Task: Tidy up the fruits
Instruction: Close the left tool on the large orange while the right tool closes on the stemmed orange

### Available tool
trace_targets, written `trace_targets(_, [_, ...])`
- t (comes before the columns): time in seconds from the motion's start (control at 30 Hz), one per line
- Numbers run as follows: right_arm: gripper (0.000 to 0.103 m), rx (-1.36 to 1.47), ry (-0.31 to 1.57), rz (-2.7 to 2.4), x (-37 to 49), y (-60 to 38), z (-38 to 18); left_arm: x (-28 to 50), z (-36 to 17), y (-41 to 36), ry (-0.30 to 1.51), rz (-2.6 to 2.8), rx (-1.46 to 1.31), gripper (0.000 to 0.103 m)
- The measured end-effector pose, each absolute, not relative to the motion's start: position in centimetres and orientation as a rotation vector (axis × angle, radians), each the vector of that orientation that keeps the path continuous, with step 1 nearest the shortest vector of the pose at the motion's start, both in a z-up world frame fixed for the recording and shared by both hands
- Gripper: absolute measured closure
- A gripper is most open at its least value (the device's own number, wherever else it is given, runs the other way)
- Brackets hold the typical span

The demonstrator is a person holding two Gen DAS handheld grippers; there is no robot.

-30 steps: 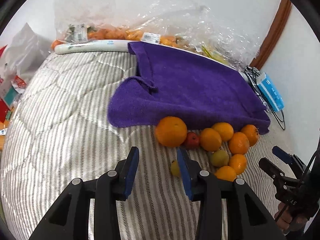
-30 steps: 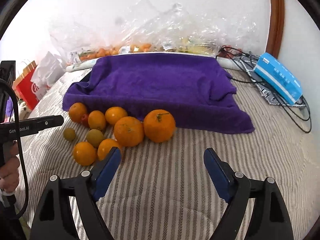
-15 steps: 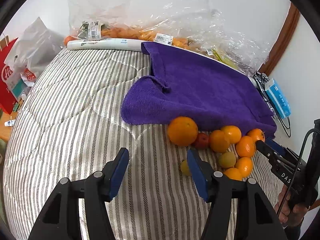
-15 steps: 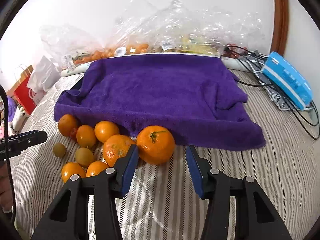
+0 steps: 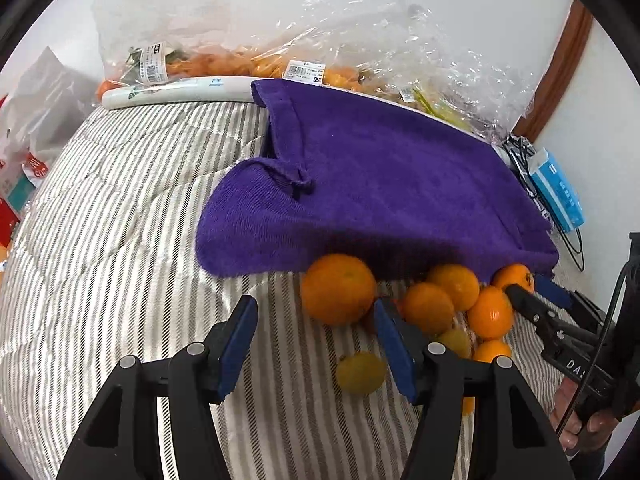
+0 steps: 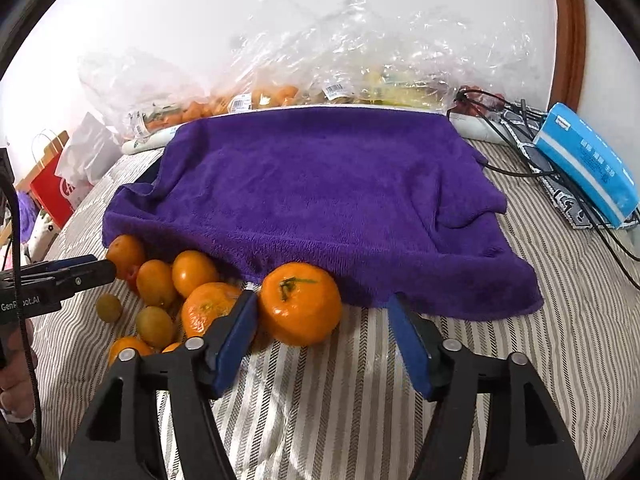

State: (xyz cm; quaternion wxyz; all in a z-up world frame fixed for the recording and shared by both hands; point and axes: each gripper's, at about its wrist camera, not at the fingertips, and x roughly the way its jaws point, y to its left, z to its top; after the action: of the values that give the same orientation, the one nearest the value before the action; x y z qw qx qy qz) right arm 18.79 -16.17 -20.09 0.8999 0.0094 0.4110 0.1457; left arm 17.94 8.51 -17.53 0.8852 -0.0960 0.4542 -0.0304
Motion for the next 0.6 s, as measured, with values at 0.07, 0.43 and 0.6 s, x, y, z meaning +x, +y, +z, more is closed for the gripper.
trace_targets(0.07, [0.037, 0.025, 0.854, 0.311, 19.2, -16.1, -20.2, 18.4, -17.8, 8.6, 0.95, -0.08, -0.229, 0.046])
trace_targets(0.43, [0.06, 0.002, 0.875, 0.326, 19.3, -17.0, -21.0, 18.5, -18.2, 9.0, 0.928, -0.124, -0.254, 0.063])
trace_targets(0.6, [0.06, -0.007, 0.884, 0.301, 19.6, -16.7, -21.2, 19.1, -18.7, 8.6, 0.927, -0.1, -0.243, 0.063])
